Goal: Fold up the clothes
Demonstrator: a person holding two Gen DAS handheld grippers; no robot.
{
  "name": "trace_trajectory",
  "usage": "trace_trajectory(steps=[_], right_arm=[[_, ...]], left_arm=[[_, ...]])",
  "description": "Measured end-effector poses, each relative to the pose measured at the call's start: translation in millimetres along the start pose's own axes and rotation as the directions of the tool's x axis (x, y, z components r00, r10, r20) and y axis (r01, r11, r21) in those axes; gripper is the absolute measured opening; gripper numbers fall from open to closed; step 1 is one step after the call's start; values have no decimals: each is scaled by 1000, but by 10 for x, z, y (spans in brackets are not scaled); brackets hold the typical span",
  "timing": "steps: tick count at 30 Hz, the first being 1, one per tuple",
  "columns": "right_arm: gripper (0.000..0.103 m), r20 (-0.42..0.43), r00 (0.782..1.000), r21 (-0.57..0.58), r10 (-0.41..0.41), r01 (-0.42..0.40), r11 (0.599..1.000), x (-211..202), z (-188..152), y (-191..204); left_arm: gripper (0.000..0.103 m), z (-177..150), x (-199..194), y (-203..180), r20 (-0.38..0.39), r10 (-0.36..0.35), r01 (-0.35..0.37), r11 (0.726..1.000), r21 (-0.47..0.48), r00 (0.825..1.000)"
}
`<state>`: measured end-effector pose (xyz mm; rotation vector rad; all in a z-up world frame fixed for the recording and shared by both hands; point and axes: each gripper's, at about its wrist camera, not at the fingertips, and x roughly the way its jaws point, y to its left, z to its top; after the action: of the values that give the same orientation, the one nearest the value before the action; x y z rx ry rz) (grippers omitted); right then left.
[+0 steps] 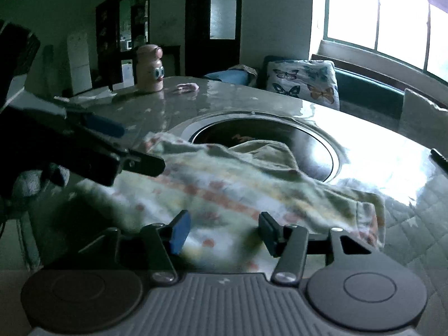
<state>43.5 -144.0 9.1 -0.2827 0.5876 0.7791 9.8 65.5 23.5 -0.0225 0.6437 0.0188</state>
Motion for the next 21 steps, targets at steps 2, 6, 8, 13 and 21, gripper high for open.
trace_trajectory(steps=[2, 6, 8, 13, 21], right_arm=[[56, 11, 1000, -11, -8, 8, 1000, -64, -35, 71], [56, 45, 998, 19, -44, 43, 999, -200, -67, 98], [56, 41, 996, 49, -77, 75, 996, -216, -91, 56], [56, 27, 991, 96, -133, 129, 987, -258, -142, -11], [60, 8, 991, 120, -135, 133, 984, -268, -176, -18]], left_arm=[[103, -35, -40, 23, 0, 7, -7, 1000, -9, 1000], [103, -98, -111, 50, 6, 7, -7, 1000, -18, 1000], [103, -126, -135, 62, 7, -6, 6, 1000, -24, 1000], [103, -165, -124, 81, -6, -12, 12, 999, -44, 1000], [103, -184, -109, 83, -15, -4, 3, 998, -68, 1000]])
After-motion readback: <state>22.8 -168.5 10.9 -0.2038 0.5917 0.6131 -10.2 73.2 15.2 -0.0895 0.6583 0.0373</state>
